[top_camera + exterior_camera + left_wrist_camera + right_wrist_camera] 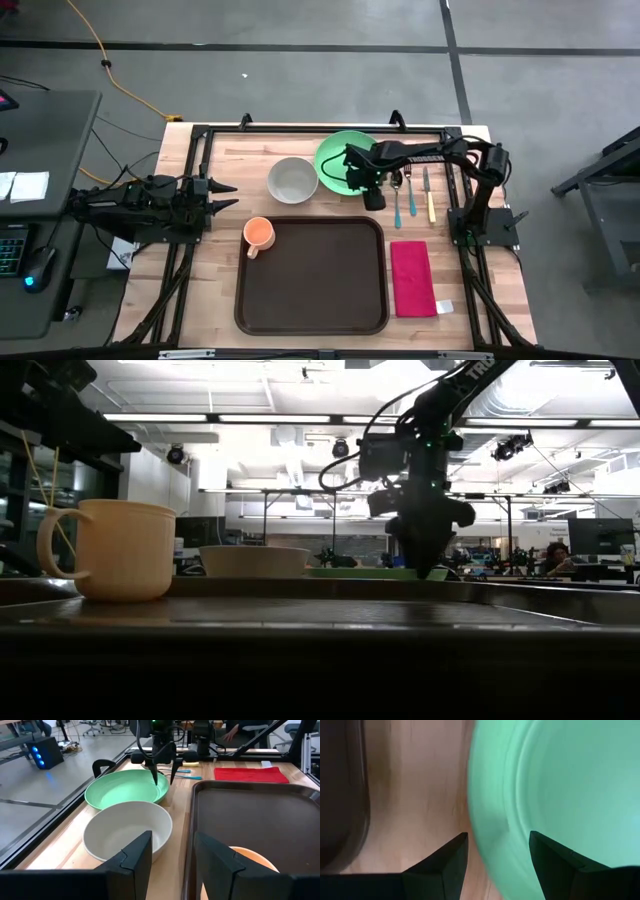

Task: Set up tray
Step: Put the green plate to the middle of the orange cup on the serving tray

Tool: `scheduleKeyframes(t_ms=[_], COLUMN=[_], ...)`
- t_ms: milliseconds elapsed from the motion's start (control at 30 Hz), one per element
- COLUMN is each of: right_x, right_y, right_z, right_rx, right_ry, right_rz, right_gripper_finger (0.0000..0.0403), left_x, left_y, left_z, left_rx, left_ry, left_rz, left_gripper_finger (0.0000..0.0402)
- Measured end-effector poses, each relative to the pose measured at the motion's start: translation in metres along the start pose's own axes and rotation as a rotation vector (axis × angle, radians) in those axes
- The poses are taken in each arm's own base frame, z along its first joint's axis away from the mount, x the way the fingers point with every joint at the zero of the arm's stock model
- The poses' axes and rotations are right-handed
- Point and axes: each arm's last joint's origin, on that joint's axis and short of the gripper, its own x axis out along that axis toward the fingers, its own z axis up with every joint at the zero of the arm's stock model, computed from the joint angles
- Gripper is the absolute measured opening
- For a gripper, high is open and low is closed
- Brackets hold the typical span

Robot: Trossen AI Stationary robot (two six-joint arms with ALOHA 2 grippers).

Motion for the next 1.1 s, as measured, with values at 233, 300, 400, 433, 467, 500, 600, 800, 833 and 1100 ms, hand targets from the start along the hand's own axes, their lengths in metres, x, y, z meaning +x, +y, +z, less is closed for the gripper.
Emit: scheduleKeyframes(t_ms=[233, 300, 400, 433, 467, 500, 600, 800, 833, 1100], right_x=[0.005, 0.009, 0.013, 0.013, 0.013, 0.013, 0.013, 0.013, 0.013, 0.013], right_y=[-0.002, -0.004, -0.006, -0.006, -0.006, -0.007, -0.007, -0.012, -0.012, -0.012], right_z=[0.000, -0.001, -0.001, -0.001, -0.001, 0.000, 0.001, -0.002, -0.002, -0.002], right_rx=[0.005, 0.010, 0.012, 0.012, 0.011, 0.009, 0.004, 0.020, 0.021, 0.023], right_ry=[0.004, 0.015, 0.021, 0.020, 0.019, 0.017, 0.007, 0.005, 0.006, 0.006], right_rz=[0.006, 0.007, 0.002, 0.000, -0.001, -0.002, -0.007, -0.005, -0.005, -0.004], right_gripper_finger=[0.0191, 0.0191, 0.0190, 0.0189, 0.0187, 0.0185, 0.0172, 0.0142, 0.0140, 0.0115], left_x=[0.000, 0.000, 0.000, 0.000, 0.000, 0.000, 0.000, 0.000, 0.000, 0.000], left_y=[0.000, 0.000, 0.000, 0.000, 0.000, 0.000, 0.000, 0.000, 0.000, 0.000], left_z=[0.000, 0.000, 0.000, 0.000, 0.000, 0.000, 0.000, 0.000, 0.000, 0.000], left_rx=[0.000, 0.000, -0.001, -0.001, -0.001, -0.001, -0.001, -0.001, -0.001, -0.001], left_ry=[0.000, 0.000, 0.000, 0.000, 0.000, 0.000, 0.000, 0.000, 0.000, 0.000], left_rz=[0.000, 0.000, 0.000, 0.000, 0.000, 0.000, 0.000, 0.000, 0.000, 0.000], left_gripper_finger=[0.0179, 0.0179, 0.0179, 0.0179, 0.0179, 0.0179, 0.0179, 0.0179, 0.0179, 0.0179])
